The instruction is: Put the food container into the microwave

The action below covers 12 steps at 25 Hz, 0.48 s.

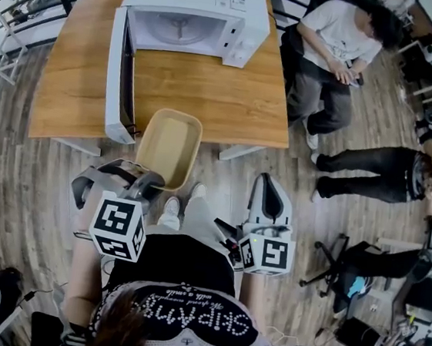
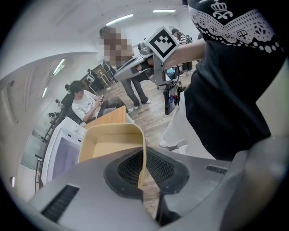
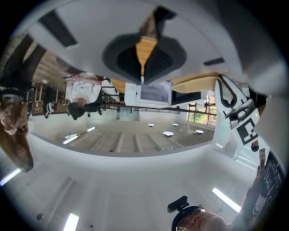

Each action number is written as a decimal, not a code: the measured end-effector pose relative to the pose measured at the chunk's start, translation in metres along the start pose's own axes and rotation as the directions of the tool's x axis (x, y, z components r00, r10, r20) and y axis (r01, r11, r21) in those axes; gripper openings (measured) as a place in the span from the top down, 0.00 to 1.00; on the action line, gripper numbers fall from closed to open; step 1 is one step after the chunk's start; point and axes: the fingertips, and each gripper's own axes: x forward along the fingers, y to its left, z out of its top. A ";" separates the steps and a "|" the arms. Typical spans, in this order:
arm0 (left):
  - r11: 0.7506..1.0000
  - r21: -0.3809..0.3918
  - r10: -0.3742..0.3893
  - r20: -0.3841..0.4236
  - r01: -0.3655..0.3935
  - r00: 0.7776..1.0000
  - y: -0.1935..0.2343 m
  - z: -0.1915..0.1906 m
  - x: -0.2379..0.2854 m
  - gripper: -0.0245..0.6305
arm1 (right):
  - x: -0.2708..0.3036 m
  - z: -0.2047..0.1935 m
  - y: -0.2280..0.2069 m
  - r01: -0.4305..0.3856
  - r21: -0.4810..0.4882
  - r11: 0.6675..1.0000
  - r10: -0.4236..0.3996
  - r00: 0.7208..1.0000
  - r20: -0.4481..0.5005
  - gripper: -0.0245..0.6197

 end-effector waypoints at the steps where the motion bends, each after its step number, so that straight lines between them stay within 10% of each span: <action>1: 1.000 -0.001 -0.001 0.002 0.001 1.000 0.001 0.000 0.000 0.89 | 0.002 0.001 0.001 -0.002 -0.003 1.000 0.002 1.000 -0.002 0.90; 12: 1.000 -0.022 0.005 -0.002 -0.005 1.000 0.018 -0.005 0.008 0.89 | 0.029 0.001 0.000 -0.039 -0.014 0.999 0.039 0.999 -0.012 0.90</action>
